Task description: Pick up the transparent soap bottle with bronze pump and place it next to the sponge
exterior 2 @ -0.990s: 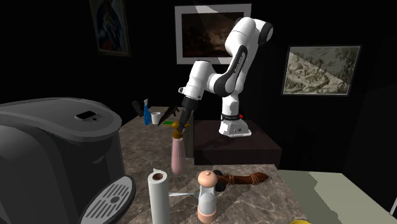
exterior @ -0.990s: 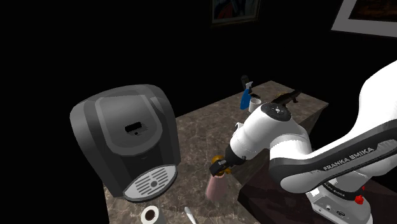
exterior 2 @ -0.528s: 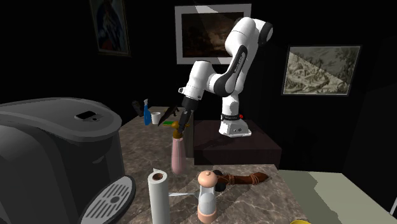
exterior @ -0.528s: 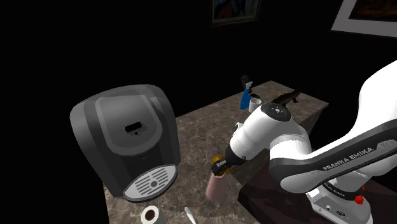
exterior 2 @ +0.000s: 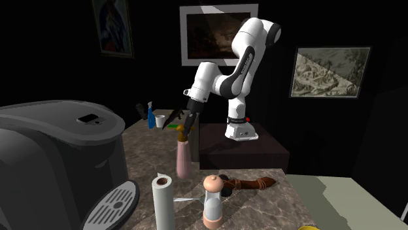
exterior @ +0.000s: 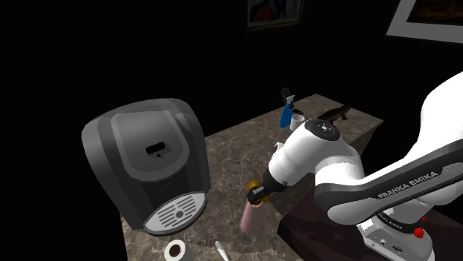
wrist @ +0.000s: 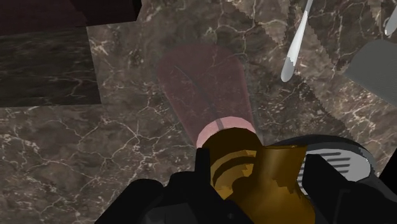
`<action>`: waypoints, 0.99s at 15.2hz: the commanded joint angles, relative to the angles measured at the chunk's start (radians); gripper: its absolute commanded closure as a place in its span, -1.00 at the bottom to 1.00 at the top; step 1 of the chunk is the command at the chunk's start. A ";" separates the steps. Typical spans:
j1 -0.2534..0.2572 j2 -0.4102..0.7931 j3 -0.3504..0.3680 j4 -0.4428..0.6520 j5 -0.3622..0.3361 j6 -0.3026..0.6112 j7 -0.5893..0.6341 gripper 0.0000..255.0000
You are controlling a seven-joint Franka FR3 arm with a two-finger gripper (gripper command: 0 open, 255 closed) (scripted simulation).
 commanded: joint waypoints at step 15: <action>0.115 -0.228 -0.188 0.079 0.018 -0.311 -0.052 1.00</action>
